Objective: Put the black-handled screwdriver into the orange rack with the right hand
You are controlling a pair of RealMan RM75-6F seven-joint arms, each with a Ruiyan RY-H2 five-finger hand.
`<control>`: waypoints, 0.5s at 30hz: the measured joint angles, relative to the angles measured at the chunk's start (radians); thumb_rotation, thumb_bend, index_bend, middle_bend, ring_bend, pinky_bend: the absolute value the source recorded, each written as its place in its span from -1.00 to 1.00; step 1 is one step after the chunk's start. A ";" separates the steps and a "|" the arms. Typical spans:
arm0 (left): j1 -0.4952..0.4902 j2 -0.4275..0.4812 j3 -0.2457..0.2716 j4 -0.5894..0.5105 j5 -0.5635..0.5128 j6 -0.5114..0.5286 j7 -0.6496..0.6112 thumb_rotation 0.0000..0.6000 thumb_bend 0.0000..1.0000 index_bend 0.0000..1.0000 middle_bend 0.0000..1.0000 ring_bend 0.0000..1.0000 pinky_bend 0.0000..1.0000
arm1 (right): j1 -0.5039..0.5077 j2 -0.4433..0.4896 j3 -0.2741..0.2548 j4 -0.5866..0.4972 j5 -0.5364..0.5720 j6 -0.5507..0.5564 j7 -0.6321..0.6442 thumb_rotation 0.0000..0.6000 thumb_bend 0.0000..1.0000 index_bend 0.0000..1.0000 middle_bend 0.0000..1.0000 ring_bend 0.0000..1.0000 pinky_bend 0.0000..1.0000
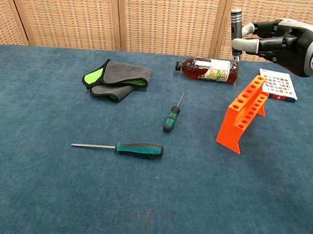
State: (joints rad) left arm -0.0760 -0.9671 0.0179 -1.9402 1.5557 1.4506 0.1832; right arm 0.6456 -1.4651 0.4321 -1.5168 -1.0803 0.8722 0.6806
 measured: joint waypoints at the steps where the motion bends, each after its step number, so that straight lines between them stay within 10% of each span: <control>1: 0.000 0.000 0.000 0.000 0.000 -0.001 -0.001 1.00 -1.00 -1.00 -1.00 -1.00 -1.00 | 0.001 -0.001 0.000 0.000 0.001 -0.001 -0.001 1.00 -0.28 0.26 -1.00 -1.00 -1.00; 15: -0.001 0.003 0.000 -0.001 0.000 -0.001 -0.005 1.00 -1.00 -1.00 -1.00 -1.00 -1.00 | 0.002 -0.012 0.002 0.014 0.005 -0.008 -0.004 1.00 -0.28 0.27 -0.99 -1.00 -1.00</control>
State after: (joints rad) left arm -0.0771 -0.9645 0.0183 -1.9411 1.5557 1.4499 0.1783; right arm 0.6478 -1.4770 0.4340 -1.5033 -1.0750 0.8645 0.6763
